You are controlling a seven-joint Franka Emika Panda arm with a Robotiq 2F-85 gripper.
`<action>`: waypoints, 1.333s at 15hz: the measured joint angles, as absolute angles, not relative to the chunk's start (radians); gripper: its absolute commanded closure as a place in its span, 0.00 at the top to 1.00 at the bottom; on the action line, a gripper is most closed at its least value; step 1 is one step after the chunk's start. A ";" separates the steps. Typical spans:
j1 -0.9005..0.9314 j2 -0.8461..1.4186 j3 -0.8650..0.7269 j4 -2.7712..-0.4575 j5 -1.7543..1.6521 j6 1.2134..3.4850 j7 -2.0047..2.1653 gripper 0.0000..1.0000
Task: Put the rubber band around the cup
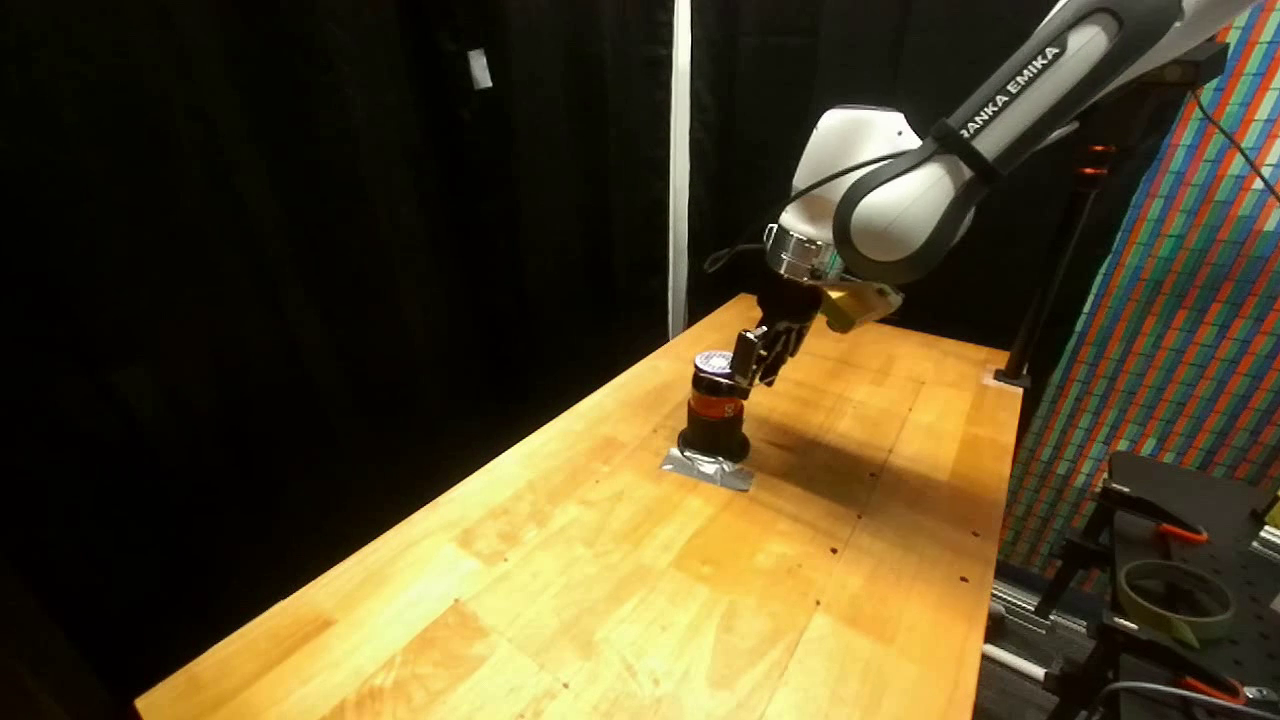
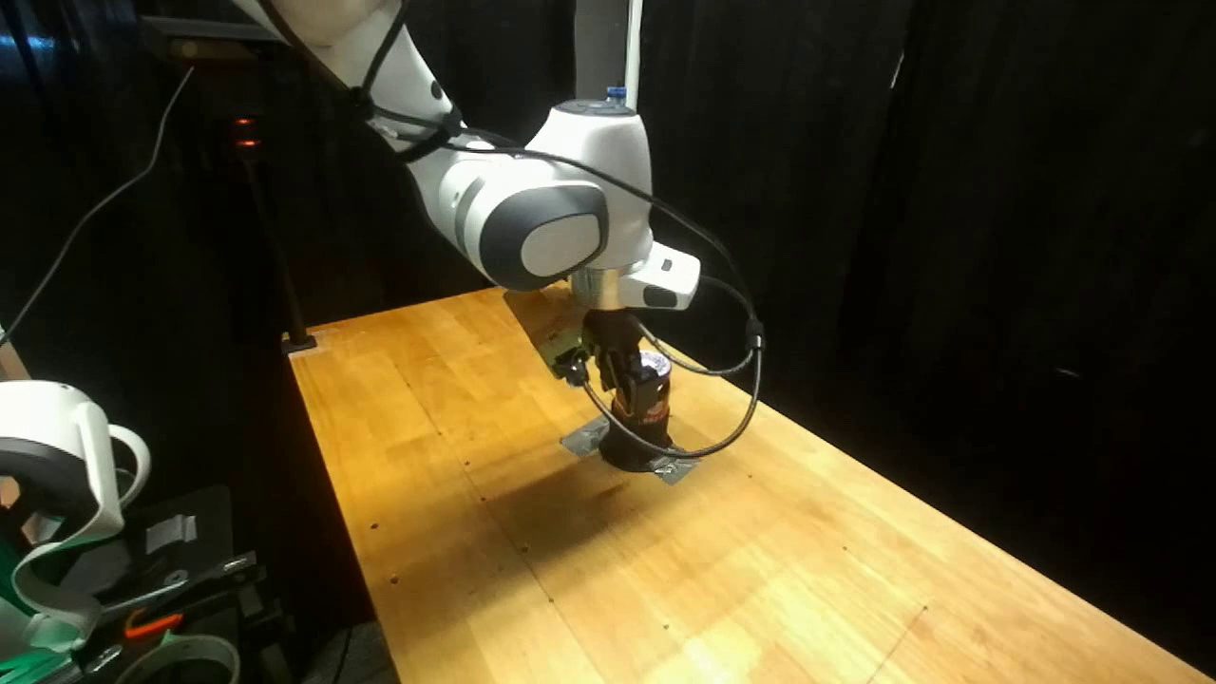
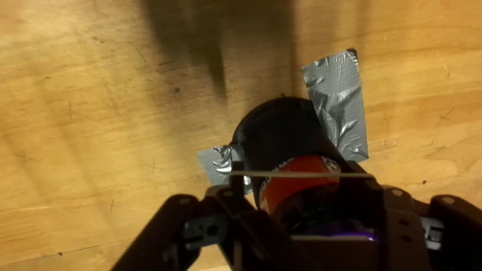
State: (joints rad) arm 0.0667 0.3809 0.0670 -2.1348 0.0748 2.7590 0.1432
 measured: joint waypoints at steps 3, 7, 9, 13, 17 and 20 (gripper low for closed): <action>0.121 0.364 0.039 -2.233 0.053 2.964 0.201 0.14; 0.255 0.363 -0.090 -2.330 0.003 3.189 0.291 0.03; 0.340 0.370 -0.193 -2.363 0.004 3.295 0.305 0.09; 0.485 0.409 -0.352 -2.401 0.057 3.527 0.304 0.10; 0.391 0.438 -0.200 -2.425 0.078 3.743 0.235 0.09; 0.245 0.453 -0.038 -2.425 -0.018 3.818 0.225 0.08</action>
